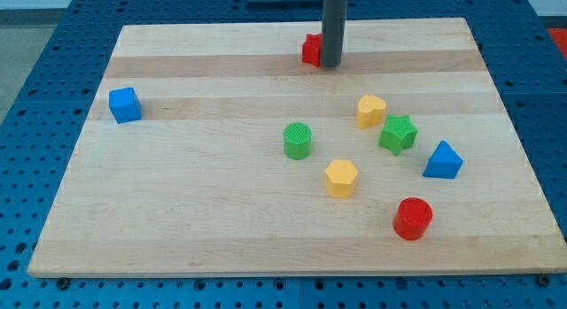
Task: Slide the green star towards the red circle
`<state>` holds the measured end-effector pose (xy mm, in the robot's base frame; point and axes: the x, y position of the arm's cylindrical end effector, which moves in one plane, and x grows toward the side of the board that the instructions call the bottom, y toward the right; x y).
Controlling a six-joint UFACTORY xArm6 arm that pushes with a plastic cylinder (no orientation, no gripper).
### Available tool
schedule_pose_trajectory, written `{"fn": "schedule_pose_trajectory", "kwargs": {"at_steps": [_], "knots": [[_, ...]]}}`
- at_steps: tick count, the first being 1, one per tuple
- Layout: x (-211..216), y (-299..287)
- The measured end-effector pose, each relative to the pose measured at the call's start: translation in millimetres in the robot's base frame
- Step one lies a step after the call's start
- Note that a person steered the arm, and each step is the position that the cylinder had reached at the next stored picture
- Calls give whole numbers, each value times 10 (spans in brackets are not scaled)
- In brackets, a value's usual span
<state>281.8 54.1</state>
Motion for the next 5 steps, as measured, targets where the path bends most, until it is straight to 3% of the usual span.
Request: {"fn": "schedule_pose_trajectory", "kwargs": {"at_steps": [3,5], "knots": [[-499,-337],[-158,48]]}}
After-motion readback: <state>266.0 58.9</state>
